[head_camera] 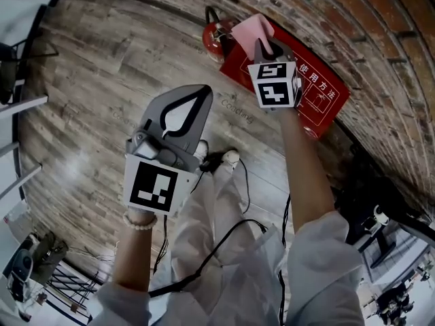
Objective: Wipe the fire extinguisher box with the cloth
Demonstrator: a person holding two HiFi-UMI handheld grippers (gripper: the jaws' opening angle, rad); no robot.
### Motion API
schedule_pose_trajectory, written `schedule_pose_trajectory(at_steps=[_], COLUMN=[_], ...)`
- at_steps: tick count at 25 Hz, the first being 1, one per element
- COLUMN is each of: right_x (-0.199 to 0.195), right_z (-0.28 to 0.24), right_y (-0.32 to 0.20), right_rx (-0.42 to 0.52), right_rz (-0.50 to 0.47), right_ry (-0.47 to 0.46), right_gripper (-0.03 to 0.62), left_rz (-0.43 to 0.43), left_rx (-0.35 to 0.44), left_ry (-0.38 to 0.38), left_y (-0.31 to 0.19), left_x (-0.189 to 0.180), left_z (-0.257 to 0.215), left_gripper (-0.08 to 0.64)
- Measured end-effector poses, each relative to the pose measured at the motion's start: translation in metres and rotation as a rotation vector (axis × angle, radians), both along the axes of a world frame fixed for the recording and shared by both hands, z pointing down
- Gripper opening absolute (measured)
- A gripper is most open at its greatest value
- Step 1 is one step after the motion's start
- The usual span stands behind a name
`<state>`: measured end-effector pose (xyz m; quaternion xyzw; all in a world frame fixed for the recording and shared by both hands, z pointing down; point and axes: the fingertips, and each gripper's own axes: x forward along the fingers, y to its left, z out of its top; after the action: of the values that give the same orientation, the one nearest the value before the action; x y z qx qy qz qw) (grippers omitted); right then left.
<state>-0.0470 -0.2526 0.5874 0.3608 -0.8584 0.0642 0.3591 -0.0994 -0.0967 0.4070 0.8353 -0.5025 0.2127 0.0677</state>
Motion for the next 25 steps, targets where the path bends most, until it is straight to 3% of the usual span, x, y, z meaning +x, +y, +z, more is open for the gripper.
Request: schedule_pose_trajectory(at_steps=[17,25], right_x=[0.052,0.081], right_z=[-0.001,-0.001], right_y=[-0.006,0.000], right_rx=[-0.011,-0.005], right_rz=[0.100,0.121], right_ry=[-0.008,0.003], right_gripper=[0.020,0.020], left_rz=[0.056,0.125], left_rx=[-0.015,-0.008], left_ry=[0.012,-0.003], left_y=[-0.006,-0.012], left_x=[0.029,0.053], left_z=[0.001,0.003], left_gripper=[-0.002,-0.002])
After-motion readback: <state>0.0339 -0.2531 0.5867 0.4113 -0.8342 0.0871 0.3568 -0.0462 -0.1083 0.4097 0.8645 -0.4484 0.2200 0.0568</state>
